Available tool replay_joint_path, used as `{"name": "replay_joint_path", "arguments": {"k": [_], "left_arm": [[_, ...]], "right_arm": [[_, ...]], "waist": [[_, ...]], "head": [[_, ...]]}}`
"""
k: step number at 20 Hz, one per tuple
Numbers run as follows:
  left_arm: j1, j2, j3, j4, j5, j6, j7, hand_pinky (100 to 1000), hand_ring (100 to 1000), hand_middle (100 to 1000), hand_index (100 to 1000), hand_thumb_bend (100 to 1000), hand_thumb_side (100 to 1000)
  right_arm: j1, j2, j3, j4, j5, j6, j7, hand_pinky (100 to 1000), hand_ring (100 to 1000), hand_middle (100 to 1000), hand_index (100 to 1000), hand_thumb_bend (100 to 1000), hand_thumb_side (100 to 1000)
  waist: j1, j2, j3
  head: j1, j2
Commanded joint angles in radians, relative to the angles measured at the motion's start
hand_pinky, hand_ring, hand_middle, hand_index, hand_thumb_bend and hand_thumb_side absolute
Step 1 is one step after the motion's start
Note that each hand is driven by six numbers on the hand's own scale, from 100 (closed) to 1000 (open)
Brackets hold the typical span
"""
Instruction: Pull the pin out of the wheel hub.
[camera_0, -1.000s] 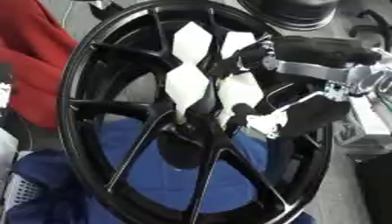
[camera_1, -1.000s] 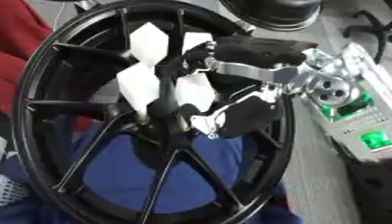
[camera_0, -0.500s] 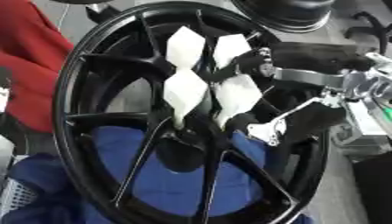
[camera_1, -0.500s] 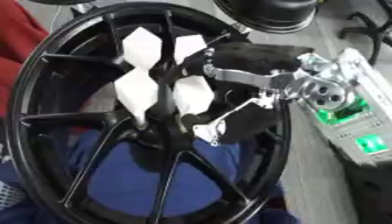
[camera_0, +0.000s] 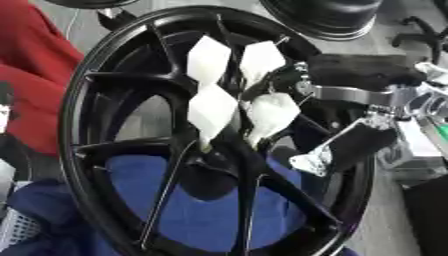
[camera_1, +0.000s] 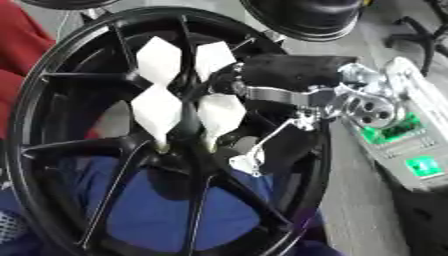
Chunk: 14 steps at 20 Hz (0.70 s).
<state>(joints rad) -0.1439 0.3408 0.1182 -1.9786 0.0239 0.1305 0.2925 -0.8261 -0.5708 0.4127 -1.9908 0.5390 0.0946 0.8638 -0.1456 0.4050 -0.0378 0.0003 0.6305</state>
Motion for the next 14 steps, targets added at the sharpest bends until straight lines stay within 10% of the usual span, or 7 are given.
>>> {"name": "replay_joint_path", "arguments": {"k": [1,14], "left_arm": [[-0.007,0.005,-0.003,-0.021,0.001,-0.001,-0.007,706,728,583,647,407,581],[-0.009,-0.001,-0.008,-0.021,0.001,0.0,-0.018,707,730,588,648,397,588]], "right_arm": [[-0.011,-0.031,-0.016,-0.009,0.021,0.004,-0.009,864,873,818,934,219,271],[-0.021,-0.028,-0.009,-0.009,0.022,0.037,-0.042,853,856,797,904,100,145]], "waist": [[0.008,-0.014,0.0],[0.006,-0.007,0.008]], "head": [[-0.008,-0.02],[-0.027,-0.038]]}}
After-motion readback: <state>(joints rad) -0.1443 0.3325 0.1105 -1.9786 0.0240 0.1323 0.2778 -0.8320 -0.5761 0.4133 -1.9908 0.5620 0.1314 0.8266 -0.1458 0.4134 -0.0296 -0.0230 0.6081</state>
